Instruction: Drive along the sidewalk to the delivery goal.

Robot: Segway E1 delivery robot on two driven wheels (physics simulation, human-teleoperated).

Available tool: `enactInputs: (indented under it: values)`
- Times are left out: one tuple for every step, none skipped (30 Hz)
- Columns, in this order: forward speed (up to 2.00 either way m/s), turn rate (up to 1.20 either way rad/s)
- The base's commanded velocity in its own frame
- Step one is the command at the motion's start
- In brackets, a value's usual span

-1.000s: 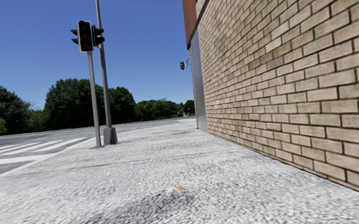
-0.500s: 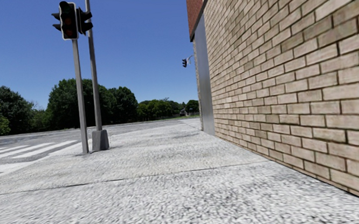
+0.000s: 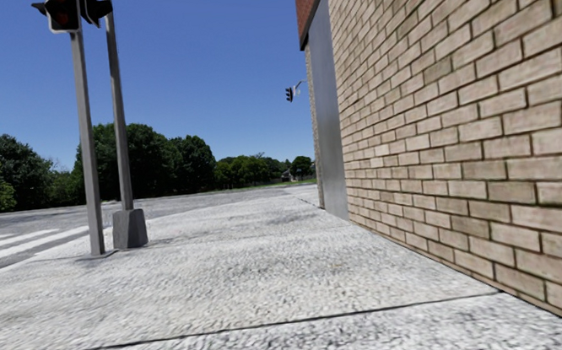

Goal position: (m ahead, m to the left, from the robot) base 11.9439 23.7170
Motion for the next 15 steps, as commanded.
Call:
enactInputs:
  values:
    - [2.0, 0.37]
    - [2.0, 0.37]
    - [2.0, 0.57]
    - [2.0, 0.68]
    - [2.0, 0.35]
    - [2.0, 0.0]
    - [2.0, 0.0]
    - [2.0, 0.0]
    - [2.0, 0.0]
    - [2.0, 0.0]
    - [2.0, 0.0]
    - [2.0, 0.0]
    - [2.0, 0.0]
    - [2.0, 0.0]
    - [2.0, 0.0]
